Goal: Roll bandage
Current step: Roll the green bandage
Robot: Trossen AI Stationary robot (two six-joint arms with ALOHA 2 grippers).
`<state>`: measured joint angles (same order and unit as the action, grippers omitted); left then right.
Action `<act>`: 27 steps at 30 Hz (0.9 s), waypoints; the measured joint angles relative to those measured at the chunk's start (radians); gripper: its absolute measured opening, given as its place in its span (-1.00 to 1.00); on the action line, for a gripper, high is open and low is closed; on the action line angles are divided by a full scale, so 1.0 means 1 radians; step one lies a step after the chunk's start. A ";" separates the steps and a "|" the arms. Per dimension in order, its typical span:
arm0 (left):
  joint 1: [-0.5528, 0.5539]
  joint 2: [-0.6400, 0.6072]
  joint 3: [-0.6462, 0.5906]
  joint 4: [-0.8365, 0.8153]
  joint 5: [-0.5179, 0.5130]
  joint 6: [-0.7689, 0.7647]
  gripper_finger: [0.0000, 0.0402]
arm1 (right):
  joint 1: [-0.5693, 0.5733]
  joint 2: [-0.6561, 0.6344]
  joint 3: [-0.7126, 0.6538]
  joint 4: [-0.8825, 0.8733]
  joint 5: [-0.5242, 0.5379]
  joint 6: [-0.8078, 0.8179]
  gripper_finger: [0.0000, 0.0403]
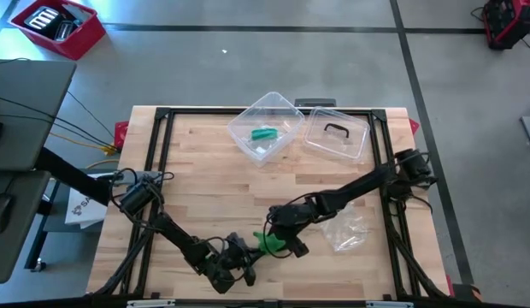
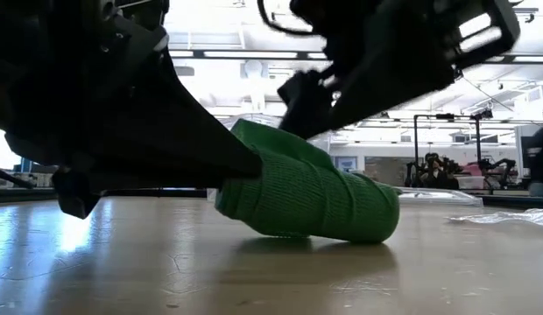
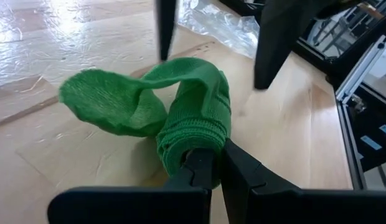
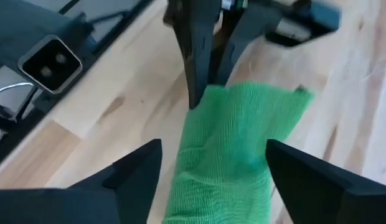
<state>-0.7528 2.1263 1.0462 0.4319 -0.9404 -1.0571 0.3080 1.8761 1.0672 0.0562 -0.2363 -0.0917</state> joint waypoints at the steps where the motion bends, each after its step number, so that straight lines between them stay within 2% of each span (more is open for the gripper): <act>1: 0.000 0.000 0.000 -0.001 0.002 0.008 -0.96 | -0.001 0.013 0.000 0.007 0.000 0.006 0.45; 6: 0.000 -0.001 0.001 -0.002 0.004 0.048 -0.96 | -0.007 0.066 0.000 0.050 -0.002 0.020 0.50; 10: 0.000 -0.001 0.002 -0.001 -0.017 0.091 -0.96 | 0.001 0.107 0.001 0.062 -0.045 0.015 0.50; 14: -0.009 -0.002 0.002 0.010 -0.050 0.128 -0.96 | 0.015 0.128 -0.001 0.069 -0.099 0.043 0.42; 18: -0.021 -0.003 0.003 0.021 -0.079 0.161 -0.96 | 0.030 0.134 0.000 0.088 -0.076 0.042 0.14; 25: -0.023 -0.003 0.003 0.010 -0.100 0.170 -0.95 | 0.022 0.133 0.000 0.080 0.028 0.038 -0.69; 27: -0.023 -0.003 0.003 0.007 -0.101 0.170 -0.89 | 0.009 0.131 0.000 0.068 0.031 0.034 -0.77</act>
<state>-0.7753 2.1235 1.0489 0.4390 -1.0411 -0.8867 0.3170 2.0071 1.0670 0.1239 -0.2057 -0.0580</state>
